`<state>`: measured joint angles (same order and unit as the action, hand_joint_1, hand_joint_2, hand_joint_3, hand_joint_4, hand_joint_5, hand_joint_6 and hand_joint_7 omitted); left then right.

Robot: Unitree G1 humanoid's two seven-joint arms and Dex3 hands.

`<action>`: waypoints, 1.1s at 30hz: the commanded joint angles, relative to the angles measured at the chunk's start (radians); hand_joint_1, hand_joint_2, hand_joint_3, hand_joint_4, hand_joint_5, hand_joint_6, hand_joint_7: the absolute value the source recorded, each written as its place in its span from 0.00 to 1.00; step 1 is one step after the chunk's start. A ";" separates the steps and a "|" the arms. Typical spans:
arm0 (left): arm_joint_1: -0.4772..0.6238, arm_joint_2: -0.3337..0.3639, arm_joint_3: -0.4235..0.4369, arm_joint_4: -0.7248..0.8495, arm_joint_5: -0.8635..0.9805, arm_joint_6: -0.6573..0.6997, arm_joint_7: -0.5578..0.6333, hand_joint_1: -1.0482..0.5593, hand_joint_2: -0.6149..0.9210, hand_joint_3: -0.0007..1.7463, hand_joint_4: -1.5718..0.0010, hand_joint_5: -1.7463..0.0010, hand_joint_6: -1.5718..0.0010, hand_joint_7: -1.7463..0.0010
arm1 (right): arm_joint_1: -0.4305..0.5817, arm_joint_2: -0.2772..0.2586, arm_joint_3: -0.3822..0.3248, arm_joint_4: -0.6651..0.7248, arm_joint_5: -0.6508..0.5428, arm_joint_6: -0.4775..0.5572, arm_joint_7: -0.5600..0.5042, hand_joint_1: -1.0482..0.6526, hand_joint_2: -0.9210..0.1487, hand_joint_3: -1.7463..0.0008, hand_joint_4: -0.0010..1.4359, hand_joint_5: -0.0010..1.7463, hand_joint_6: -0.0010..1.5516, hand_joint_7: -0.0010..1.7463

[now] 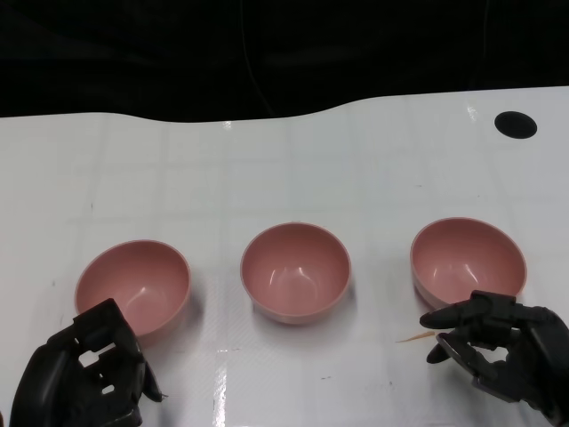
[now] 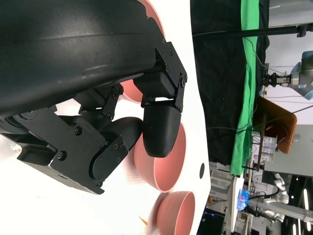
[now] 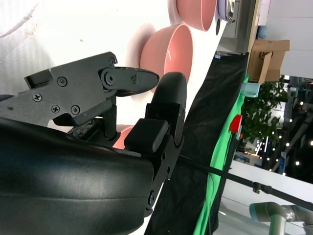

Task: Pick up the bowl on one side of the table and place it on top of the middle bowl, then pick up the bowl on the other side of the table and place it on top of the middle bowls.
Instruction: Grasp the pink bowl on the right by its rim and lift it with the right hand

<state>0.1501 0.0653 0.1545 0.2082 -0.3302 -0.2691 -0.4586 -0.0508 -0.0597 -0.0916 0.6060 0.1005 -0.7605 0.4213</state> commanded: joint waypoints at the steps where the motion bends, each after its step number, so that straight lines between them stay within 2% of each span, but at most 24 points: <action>1: 0.008 0.007 0.007 -0.006 0.004 -0.003 0.011 0.61 0.74 0.75 0.49 0.00 0.54 0.04 | -0.022 -0.010 -0.002 0.037 0.013 -0.054 -0.004 0.37 0.00 0.91 0.59 0.39 0.63 0.09; 2: 0.008 0.006 0.006 -0.008 0.003 -0.002 0.011 0.61 0.74 0.75 0.49 0.00 0.54 0.04 | -0.027 -0.013 -0.002 0.049 0.011 -0.073 -0.005 0.37 0.00 0.91 0.59 0.38 0.63 0.08; 4: 0.009 0.005 0.006 -0.010 0.001 -0.001 0.011 0.61 0.75 0.75 0.49 0.00 0.54 0.04 | -0.038 -0.017 -0.003 0.069 0.013 -0.107 -0.002 0.34 0.00 0.90 0.59 0.26 0.62 0.04; 6: 0.009 0.004 0.006 -0.009 0.001 -0.004 0.010 0.61 0.75 0.75 0.49 0.00 0.54 0.03 | -0.048 -0.020 -0.003 0.086 0.016 -0.134 0.002 0.31 0.00 0.89 0.59 0.21 0.60 0.02; 15: 0.014 0.005 0.008 -0.017 -0.005 0.010 0.015 0.62 0.76 0.74 0.49 0.00 0.54 0.04 | -0.049 -0.026 0.008 0.056 0.003 -0.162 -0.024 0.27 0.00 0.87 0.59 0.13 0.57 0.00; 18: 0.017 0.007 0.010 -0.023 -0.016 0.022 0.008 0.62 0.76 0.73 0.49 0.00 0.54 0.04 | -0.029 -0.043 0.013 -0.019 -0.069 -0.163 -0.080 0.25 0.00 0.84 0.56 0.10 0.54 0.00; 22: 0.014 0.014 0.014 -0.019 -0.015 0.020 0.005 0.62 0.75 0.73 0.49 0.00 0.54 0.03 | 0.006 -0.061 0.020 -0.171 -0.137 -0.105 -0.137 0.21 0.00 0.84 0.53 0.06 0.47 0.00; 26: 0.011 0.016 0.015 -0.015 -0.018 0.019 0.001 0.61 0.75 0.73 0.49 0.00 0.55 0.03 | 0.032 -0.074 0.030 -0.272 -0.147 -0.043 -0.156 0.18 0.00 0.84 0.50 0.04 0.43 0.00; 30: 0.011 0.019 0.012 -0.021 -0.008 0.024 0.018 0.61 0.76 0.72 0.49 0.00 0.55 0.02 | 0.058 -0.087 0.026 -0.413 -0.153 0.062 -0.175 0.15 0.00 0.86 0.42 0.00 0.37 0.00; 33: 0.012 0.018 0.011 -0.022 -0.005 0.021 0.022 0.61 0.76 0.71 0.49 0.00 0.55 0.02 | 0.046 -0.125 0.011 -0.462 -0.240 0.117 -0.214 0.13 0.00 0.87 0.36 0.00 0.32 0.00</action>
<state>0.1591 0.0692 0.1561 0.1967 -0.3432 -0.2497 -0.4487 -0.0029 -0.1506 -0.0672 0.1670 -0.1173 -0.6670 0.2249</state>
